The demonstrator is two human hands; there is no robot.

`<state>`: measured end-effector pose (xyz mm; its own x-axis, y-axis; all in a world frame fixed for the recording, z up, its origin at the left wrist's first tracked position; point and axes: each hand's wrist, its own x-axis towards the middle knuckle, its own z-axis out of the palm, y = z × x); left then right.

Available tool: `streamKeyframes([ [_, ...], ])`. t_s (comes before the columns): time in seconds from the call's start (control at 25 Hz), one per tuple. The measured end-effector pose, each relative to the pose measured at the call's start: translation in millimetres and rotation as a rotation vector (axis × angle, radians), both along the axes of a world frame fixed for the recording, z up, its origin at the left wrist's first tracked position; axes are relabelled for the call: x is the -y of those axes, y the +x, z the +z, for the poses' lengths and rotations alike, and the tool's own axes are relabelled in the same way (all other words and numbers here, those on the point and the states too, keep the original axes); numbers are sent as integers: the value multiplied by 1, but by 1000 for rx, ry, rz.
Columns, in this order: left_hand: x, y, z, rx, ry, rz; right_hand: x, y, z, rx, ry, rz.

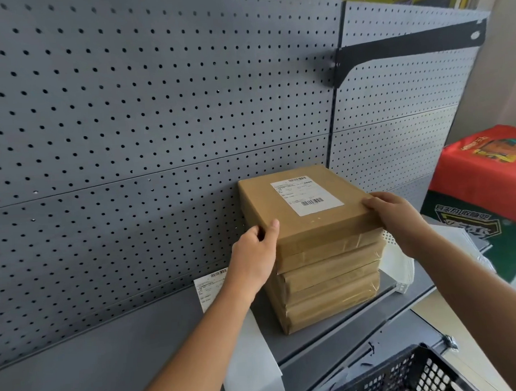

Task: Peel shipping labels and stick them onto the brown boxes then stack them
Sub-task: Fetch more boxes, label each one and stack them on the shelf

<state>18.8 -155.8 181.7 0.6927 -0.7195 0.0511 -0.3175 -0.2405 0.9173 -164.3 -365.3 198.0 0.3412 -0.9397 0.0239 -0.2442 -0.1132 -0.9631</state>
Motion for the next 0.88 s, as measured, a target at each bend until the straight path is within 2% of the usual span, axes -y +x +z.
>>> streamKeyframes([
  [0.2,3,-3,-1,6,-19,23,3,-1,0,-50,-24,-11],
  [0.28,0,1,0,45,12,15,-2,0,3,-134,-131,-37],
  [0.4,-13,15,4,265,77,85,-14,6,14,-335,-441,-84],
  [0.52,-41,40,15,497,136,193,-37,25,26,-432,-647,-41],
  [0.68,-105,80,29,631,228,331,-80,67,35,-447,-800,56],
  [0.88,-213,122,29,654,355,526,-153,139,38,-403,-888,228],
])
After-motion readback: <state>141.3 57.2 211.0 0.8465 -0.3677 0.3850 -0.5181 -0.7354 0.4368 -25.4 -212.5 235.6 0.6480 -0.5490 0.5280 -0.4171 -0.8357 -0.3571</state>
